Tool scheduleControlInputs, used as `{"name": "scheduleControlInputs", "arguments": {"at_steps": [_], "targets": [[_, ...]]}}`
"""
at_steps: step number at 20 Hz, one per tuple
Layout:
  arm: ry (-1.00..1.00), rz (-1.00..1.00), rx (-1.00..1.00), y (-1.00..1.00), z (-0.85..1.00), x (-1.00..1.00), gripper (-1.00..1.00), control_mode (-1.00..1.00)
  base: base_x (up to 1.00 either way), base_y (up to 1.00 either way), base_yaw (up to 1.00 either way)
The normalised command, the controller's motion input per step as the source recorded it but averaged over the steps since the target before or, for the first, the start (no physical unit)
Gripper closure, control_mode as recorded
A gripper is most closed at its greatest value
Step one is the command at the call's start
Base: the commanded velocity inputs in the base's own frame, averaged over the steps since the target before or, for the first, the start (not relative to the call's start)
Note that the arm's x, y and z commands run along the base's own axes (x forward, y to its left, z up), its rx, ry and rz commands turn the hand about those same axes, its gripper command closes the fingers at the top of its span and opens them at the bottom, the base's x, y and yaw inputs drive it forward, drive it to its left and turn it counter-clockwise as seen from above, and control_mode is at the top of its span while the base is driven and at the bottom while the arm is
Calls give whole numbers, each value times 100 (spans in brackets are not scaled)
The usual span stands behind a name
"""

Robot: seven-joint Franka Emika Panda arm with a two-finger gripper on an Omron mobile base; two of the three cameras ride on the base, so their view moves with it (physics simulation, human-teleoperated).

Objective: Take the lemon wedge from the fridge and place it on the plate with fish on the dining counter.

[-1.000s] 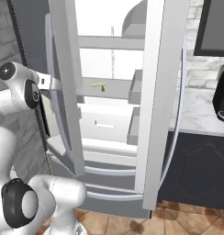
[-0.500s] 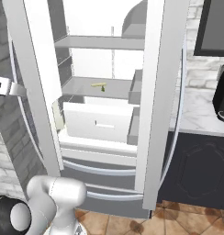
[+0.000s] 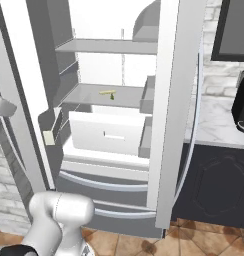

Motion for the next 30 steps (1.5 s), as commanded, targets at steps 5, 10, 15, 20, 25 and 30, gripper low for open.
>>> {"name": "scheduleControlInputs", "arguments": {"at_steps": [5,10,15,20,25,30], "targets": [[-19,7,27,-100,0,-70,-100,-100,0,0,0],[-9,27,41,-86,8,5,-100,-100,0,0,0],[0,9,26,-6,20,46,-100,-100,0,0,0],[12,0,10,31,2,76,-100,-100,0,0,0],[18,5,14,-6,0,84,-100,-100,0,0,0],[5,10,5,2,0,39,-100,-100,0,0,0]]}}
